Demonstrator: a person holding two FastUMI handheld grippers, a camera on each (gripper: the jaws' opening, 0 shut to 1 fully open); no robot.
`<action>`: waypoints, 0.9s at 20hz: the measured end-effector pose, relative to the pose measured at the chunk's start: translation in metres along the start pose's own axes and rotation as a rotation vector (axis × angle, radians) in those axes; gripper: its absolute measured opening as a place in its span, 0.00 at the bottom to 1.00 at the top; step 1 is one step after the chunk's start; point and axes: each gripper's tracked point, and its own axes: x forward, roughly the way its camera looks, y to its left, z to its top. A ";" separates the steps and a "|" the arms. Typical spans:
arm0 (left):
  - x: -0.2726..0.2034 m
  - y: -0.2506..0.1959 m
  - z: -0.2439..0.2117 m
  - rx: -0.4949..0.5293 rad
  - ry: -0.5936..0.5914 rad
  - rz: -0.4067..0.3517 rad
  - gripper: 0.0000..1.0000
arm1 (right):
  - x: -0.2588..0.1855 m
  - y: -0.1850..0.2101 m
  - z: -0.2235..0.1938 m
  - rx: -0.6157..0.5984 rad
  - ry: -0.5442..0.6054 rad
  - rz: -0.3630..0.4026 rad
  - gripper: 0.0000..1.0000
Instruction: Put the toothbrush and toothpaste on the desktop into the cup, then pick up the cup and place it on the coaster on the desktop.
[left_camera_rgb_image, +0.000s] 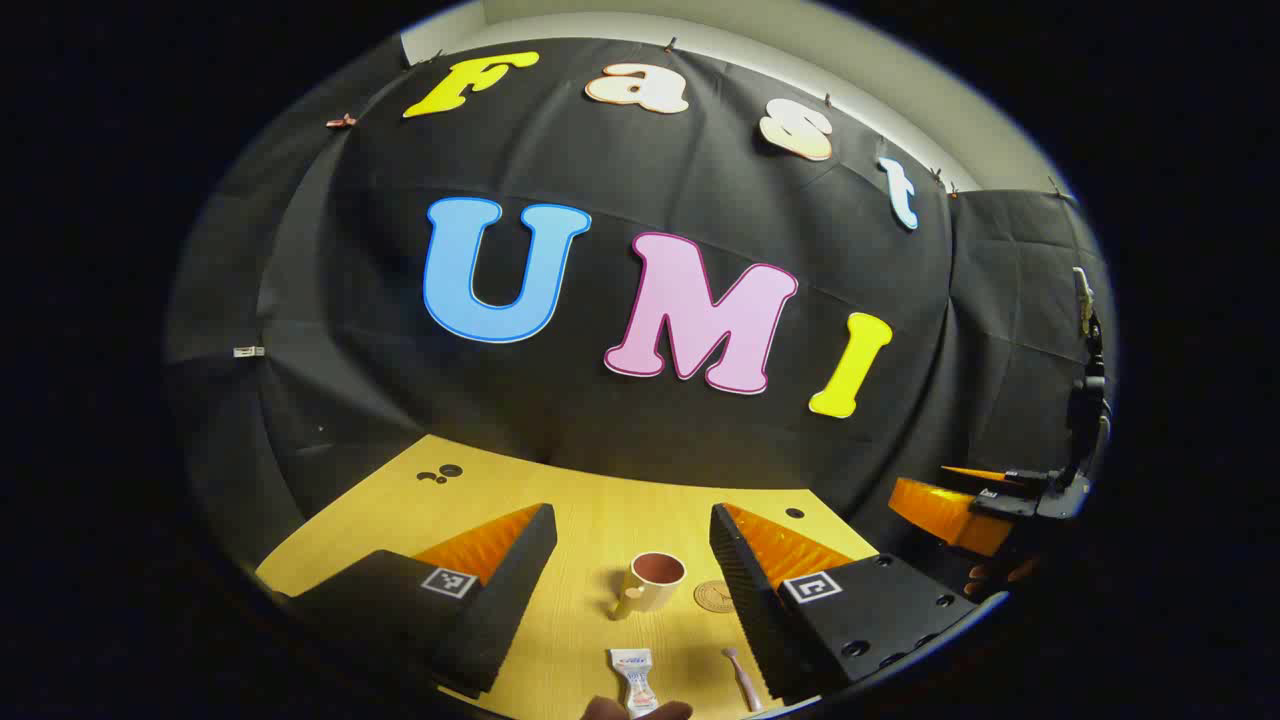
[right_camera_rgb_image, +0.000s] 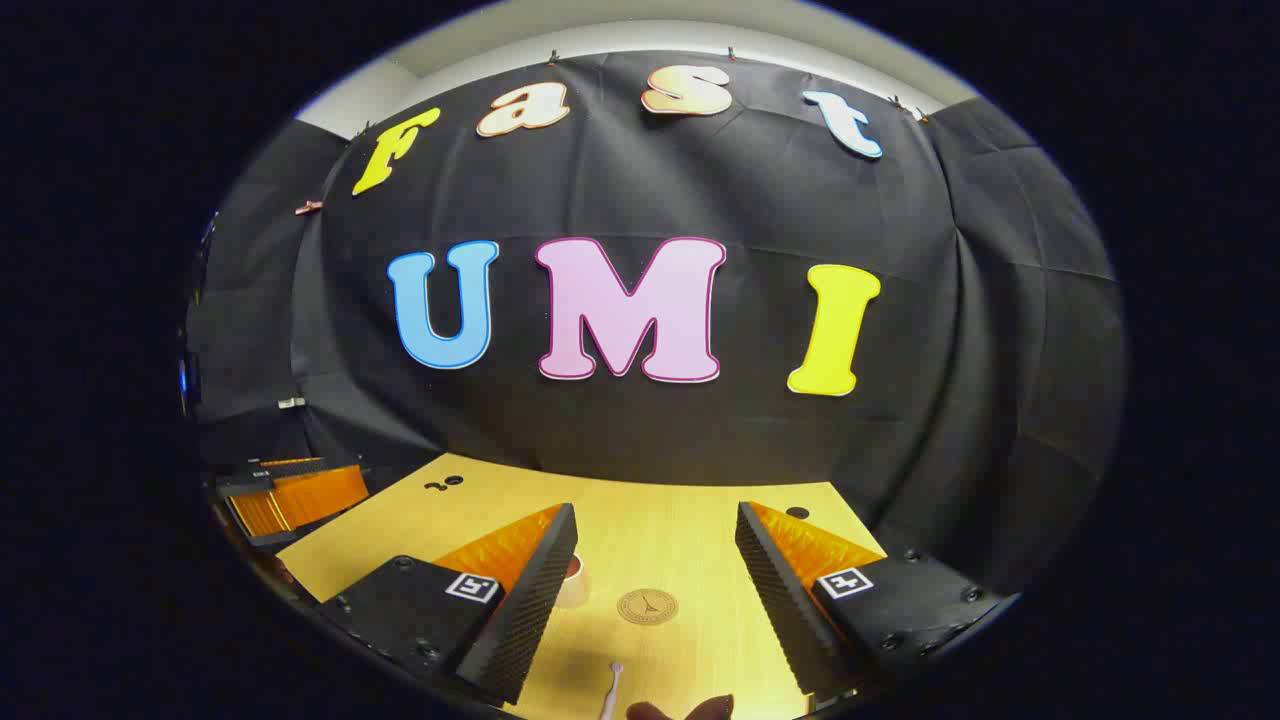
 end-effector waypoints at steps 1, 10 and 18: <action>-0.001 -0.002 -0.002 0.002 0.005 -0.004 0.95 | -0.002 0.000 -0.001 0.000 -0.003 0.000 0.98; -0.001 -0.016 -0.014 0.040 0.024 -0.029 0.95 | -0.007 -0.010 -0.012 0.001 -0.005 -0.006 0.97; 0.004 -0.029 -0.050 0.060 0.117 -0.057 0.94 | -0.007 -0.018 -0.026 0.020 0.035 -0.005 0.97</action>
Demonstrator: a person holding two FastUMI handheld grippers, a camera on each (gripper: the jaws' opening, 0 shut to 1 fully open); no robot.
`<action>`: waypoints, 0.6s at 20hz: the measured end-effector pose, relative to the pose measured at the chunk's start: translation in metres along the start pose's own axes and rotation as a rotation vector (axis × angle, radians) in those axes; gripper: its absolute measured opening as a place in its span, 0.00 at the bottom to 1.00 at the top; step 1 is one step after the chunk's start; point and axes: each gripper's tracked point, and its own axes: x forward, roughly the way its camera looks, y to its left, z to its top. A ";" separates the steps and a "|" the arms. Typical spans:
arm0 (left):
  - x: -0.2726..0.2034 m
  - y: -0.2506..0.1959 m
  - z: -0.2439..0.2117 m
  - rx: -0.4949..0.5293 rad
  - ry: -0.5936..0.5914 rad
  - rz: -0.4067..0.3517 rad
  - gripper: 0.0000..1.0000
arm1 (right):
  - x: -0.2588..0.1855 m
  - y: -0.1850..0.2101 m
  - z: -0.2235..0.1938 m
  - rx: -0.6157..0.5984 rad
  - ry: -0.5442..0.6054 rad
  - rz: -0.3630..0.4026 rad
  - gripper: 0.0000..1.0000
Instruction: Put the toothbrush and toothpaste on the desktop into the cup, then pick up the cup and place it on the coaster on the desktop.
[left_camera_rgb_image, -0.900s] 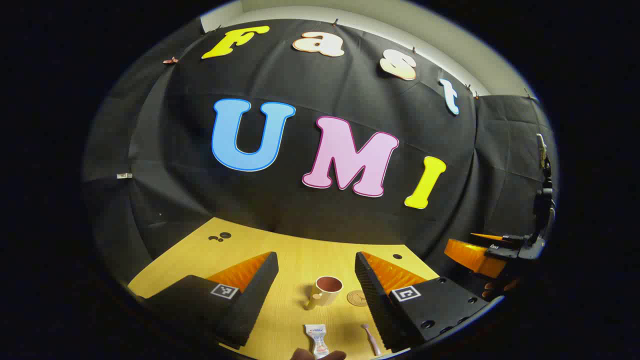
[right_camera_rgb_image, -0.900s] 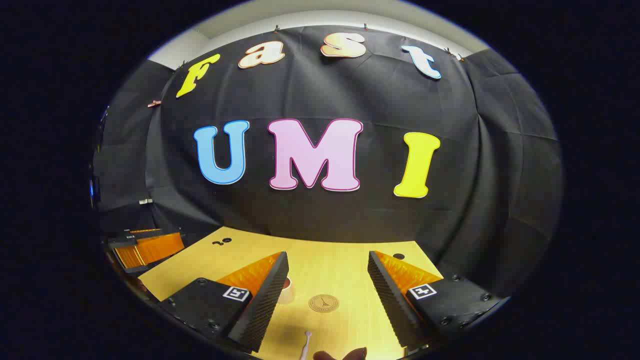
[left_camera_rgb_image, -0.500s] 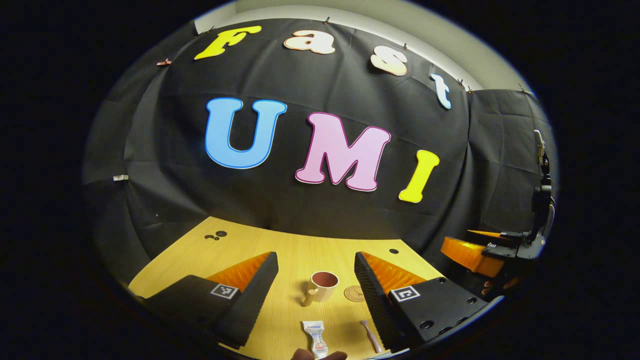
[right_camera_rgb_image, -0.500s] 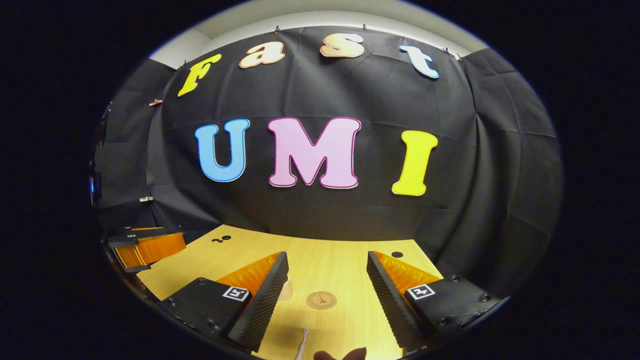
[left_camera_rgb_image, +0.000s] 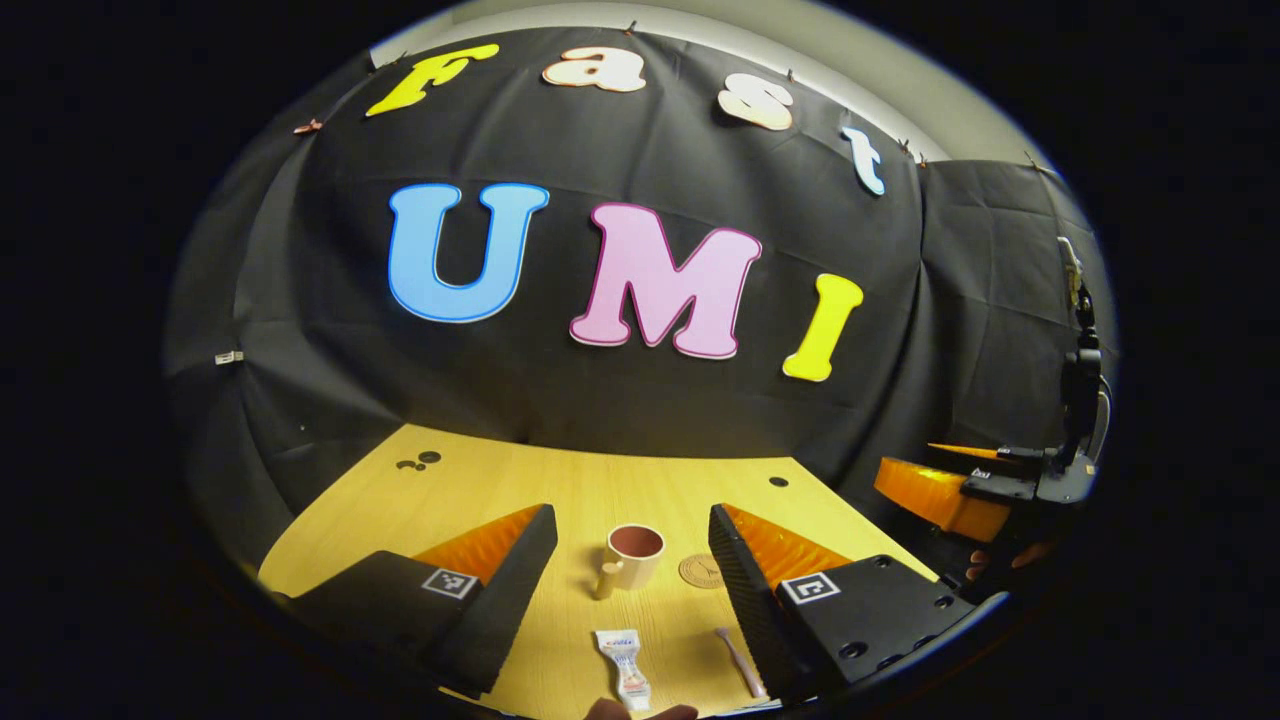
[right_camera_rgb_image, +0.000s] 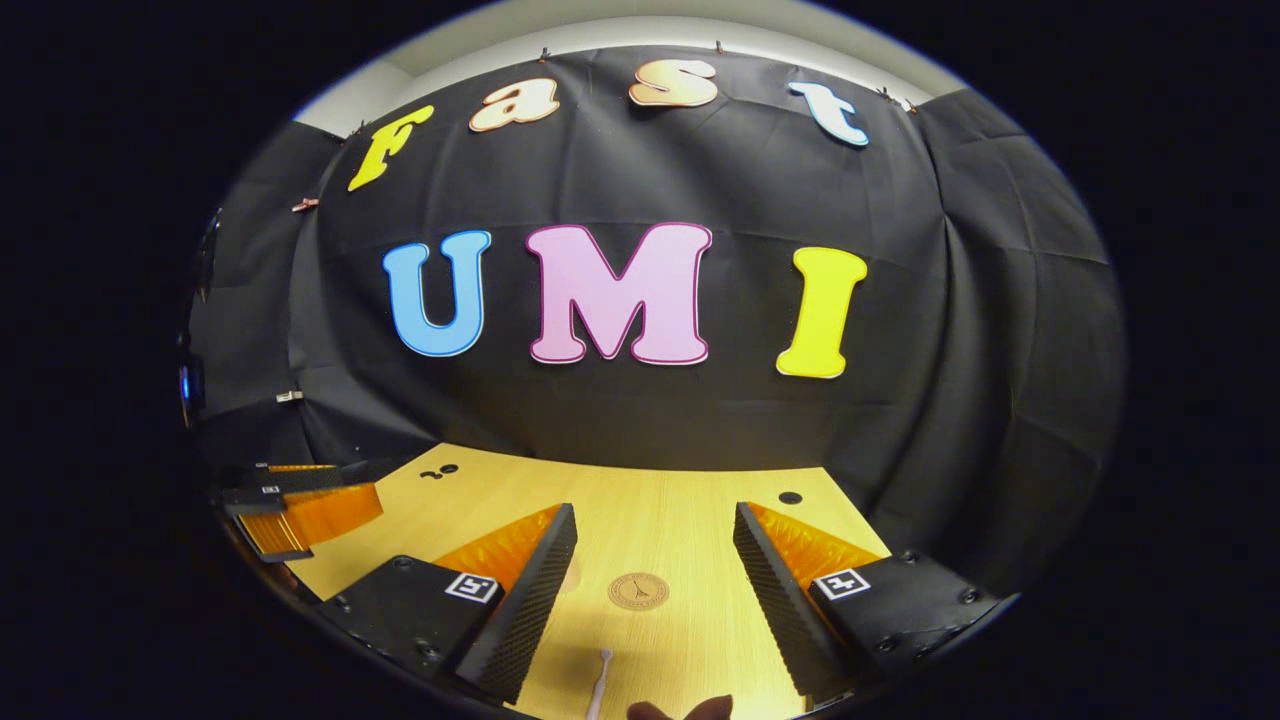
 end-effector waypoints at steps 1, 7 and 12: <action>0.002 0.000 -0.011 -0.007 0.032 -0.001 0.94 | 0.000 -0.001 -0.002 0.001 0.006 -0.002 0.98; 0.022 0.003 -0.102 0.023 0.276 0.021 0.90 | -0.004 -0.013 -0.024 -0.011 0.063 -0.022 0.98; 0.032 -0.008 -0.184 0.010 0.533 0.006 0.84 | -0.009 -0.031 -0.050 -0.031 0.134 -0.046 0.98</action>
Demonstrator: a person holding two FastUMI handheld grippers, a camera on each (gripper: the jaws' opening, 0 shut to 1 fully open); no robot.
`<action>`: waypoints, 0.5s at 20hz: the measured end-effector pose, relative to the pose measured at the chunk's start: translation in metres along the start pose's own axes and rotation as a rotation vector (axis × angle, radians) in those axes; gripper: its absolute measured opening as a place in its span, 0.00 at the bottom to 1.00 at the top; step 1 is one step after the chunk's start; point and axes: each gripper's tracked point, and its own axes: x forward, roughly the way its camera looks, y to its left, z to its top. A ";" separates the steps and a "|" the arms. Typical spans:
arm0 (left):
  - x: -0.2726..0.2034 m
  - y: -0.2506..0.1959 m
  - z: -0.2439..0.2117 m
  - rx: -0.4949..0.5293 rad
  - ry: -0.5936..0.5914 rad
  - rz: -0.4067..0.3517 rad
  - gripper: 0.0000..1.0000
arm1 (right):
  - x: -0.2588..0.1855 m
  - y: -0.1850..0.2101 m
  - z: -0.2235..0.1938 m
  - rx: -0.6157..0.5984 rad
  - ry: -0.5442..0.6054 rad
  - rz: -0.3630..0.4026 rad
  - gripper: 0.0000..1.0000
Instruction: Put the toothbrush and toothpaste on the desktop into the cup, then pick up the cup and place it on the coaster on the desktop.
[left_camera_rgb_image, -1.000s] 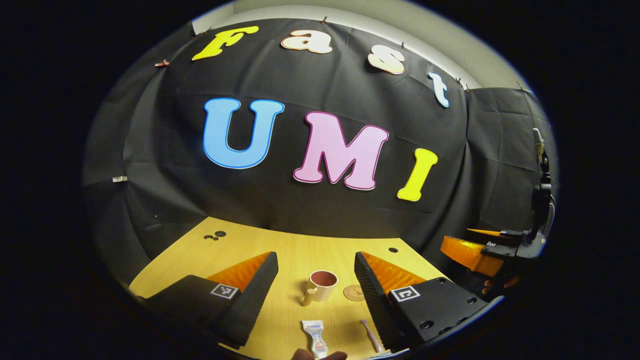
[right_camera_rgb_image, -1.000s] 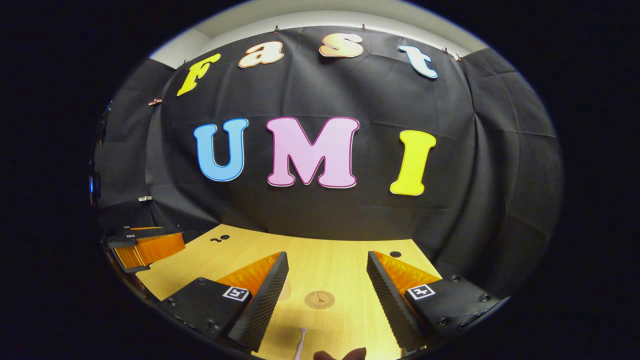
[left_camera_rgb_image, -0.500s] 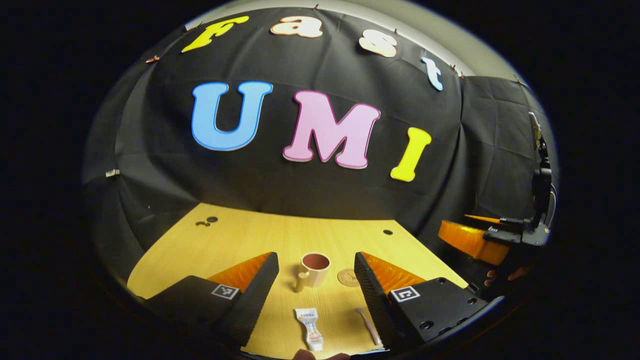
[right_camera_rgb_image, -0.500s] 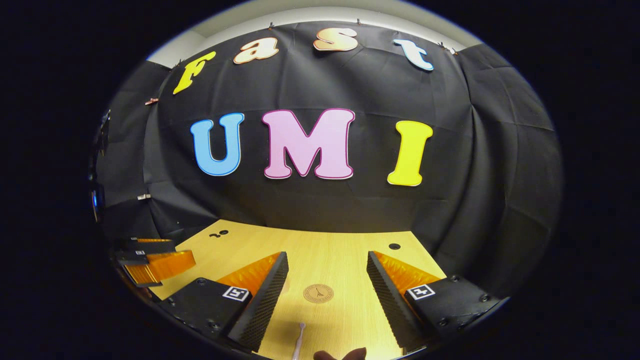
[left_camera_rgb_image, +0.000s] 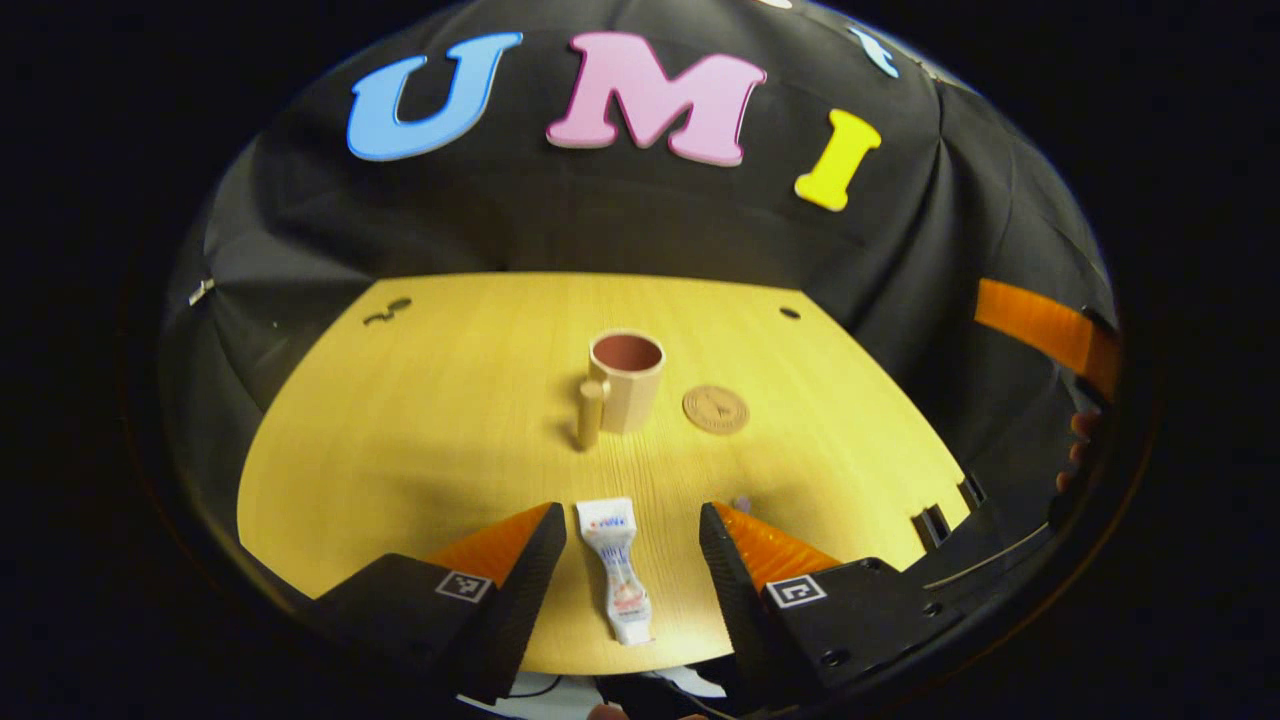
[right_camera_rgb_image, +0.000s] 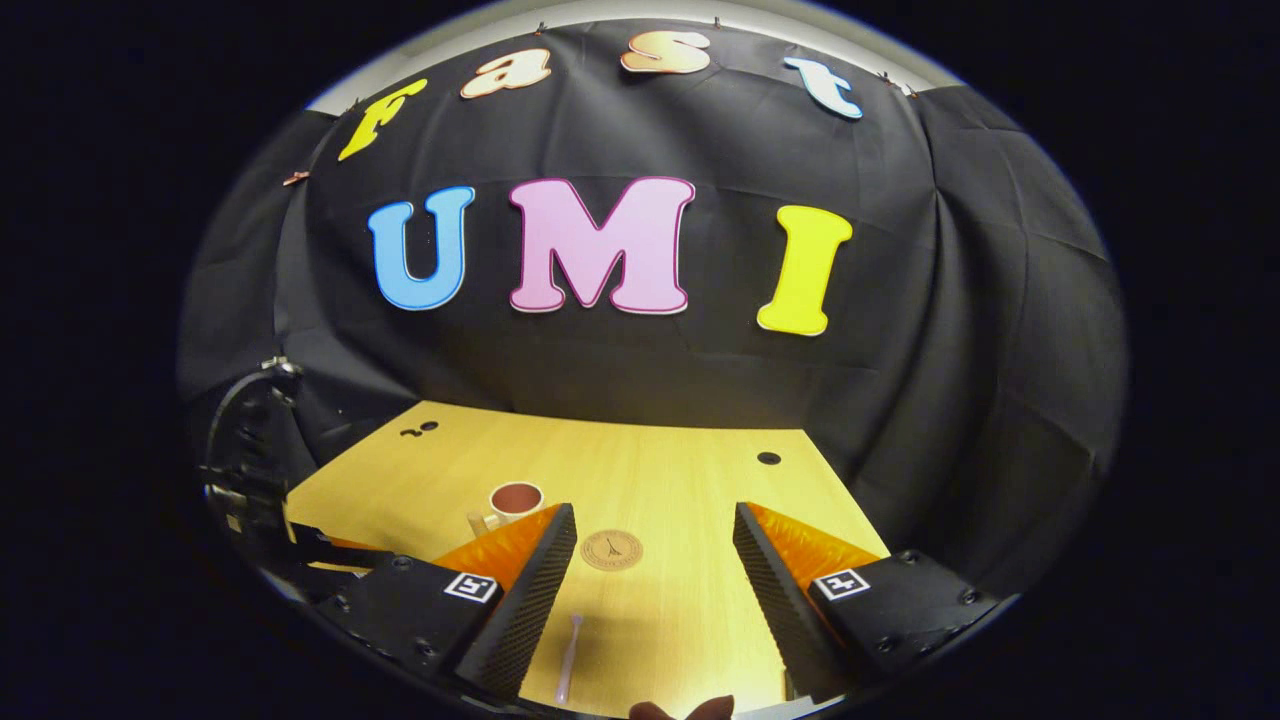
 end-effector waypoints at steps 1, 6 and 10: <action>0.010 0.000 -0.009 -0.008 0.039 0.001 0.82 | 0.000 -0.004 -0.006 -0.001 0.016 -0.005 0.97; 0.049 0.003 -0.041 -0.053 0.174 0.033 0.79 | 0.010 -0.021 -0.026 0.000 0.083 -0.004 0.98; 0.072 0.013 -0.054 -0.059 0.245 0.085 0.77 | 0.024 -0.030 -0.040 -0.010 0.124 0.019 0.97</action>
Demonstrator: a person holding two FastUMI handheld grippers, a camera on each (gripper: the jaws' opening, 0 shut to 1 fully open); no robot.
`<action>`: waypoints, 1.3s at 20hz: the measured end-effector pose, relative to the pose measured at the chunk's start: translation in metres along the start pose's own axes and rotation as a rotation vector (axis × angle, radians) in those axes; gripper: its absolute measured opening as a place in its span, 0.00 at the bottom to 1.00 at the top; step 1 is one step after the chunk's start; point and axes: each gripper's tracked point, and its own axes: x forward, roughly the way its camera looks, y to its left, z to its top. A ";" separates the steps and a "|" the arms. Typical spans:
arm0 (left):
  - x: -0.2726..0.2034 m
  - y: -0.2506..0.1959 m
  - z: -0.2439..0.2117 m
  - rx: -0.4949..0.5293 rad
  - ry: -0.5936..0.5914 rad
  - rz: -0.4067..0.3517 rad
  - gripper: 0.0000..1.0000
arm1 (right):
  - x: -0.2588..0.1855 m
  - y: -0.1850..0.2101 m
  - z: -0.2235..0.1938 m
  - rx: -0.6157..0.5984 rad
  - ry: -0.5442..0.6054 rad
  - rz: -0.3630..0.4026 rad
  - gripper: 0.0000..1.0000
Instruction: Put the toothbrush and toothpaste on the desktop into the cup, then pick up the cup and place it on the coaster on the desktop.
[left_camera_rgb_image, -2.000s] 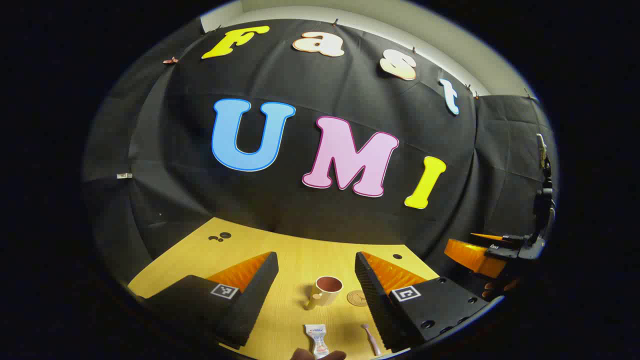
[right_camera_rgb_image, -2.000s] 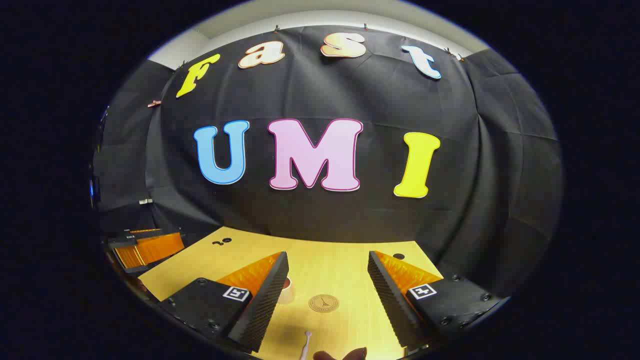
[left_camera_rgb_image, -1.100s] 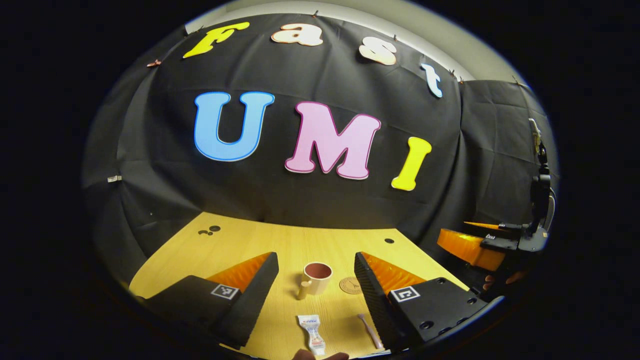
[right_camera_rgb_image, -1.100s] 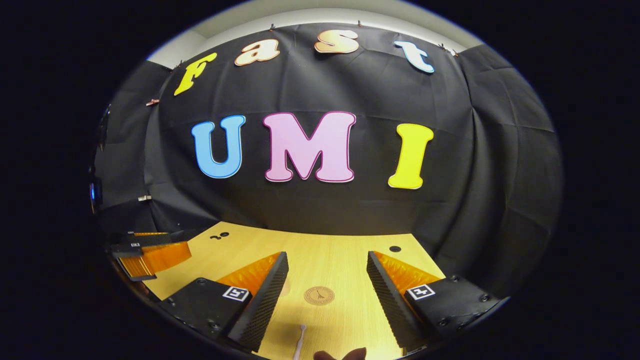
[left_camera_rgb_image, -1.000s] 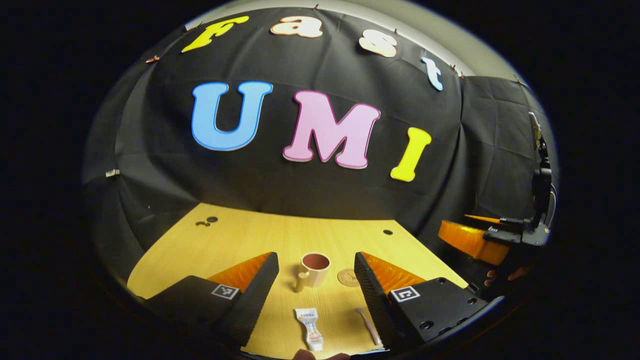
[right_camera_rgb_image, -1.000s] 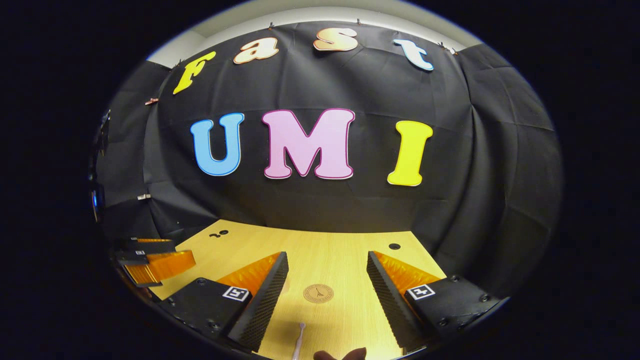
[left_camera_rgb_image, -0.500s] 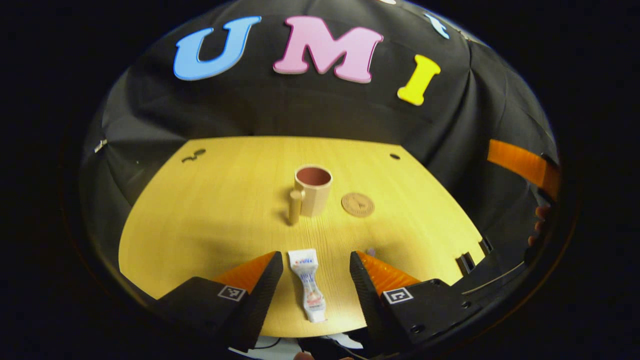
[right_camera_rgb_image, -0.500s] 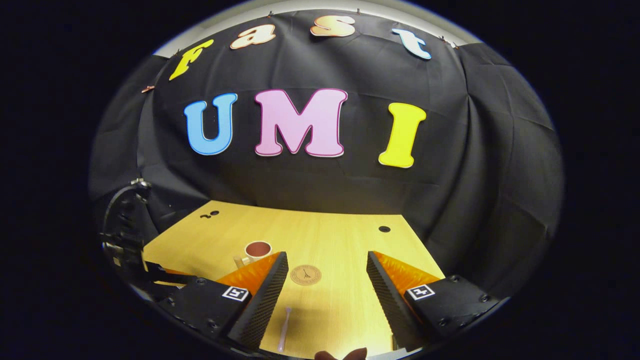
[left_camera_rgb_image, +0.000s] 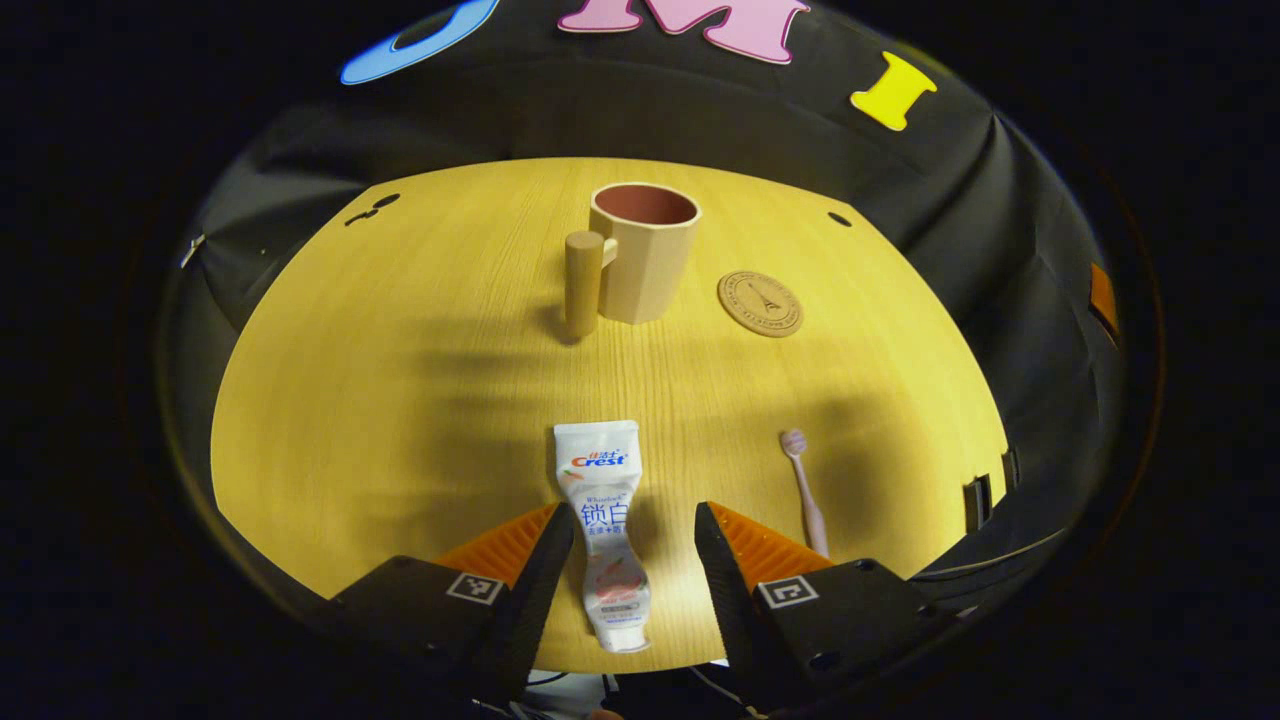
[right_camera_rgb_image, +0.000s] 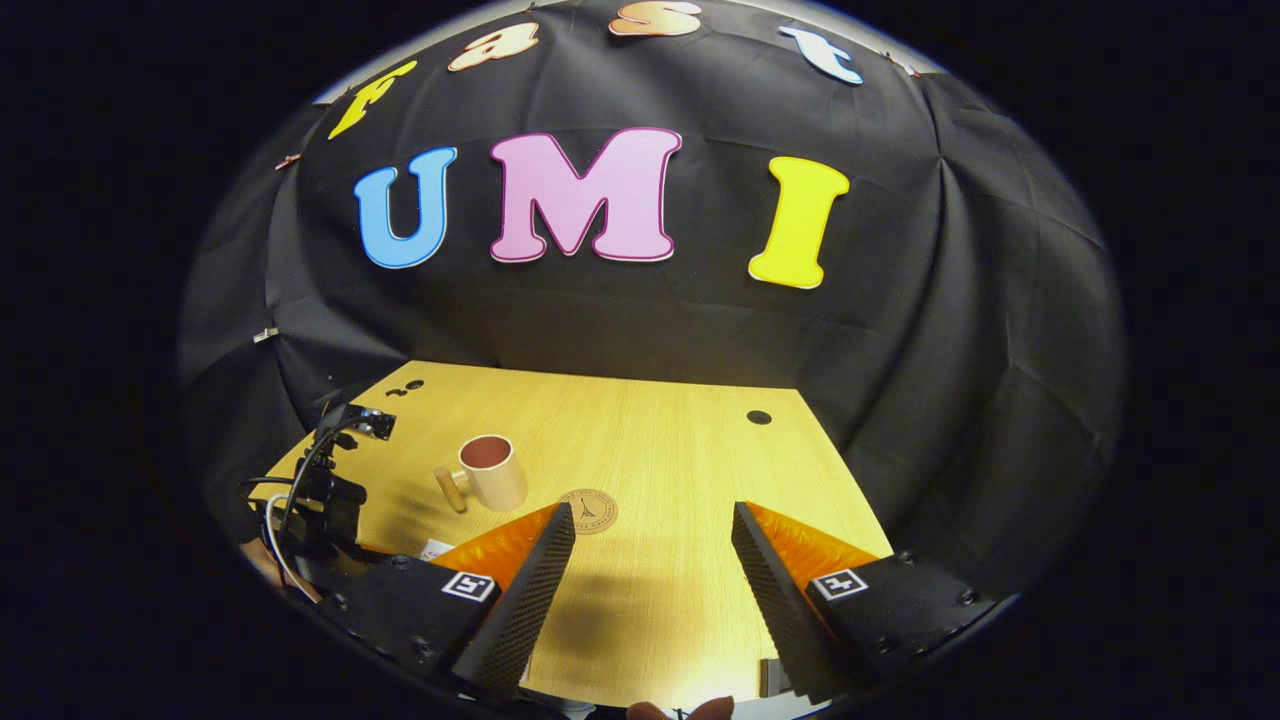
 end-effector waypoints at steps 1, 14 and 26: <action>0.004 0.001 -0.001 -0.005 0.017 0.011 0.77 | 0.004 -0.002 -0.002 0.000 0.010 0.006 0.98; 0.019 0.012 -0.015 0.055 0.165 0.112 0.54 | 0.053 0.007 -0.036 0.012 0.128 0.161 0.98; 0.016 0.016 -0.010 0.076 0.202 -0.001 0.21 | 0.044 0.076 -0.139 0.097 0.453 0.269 0.97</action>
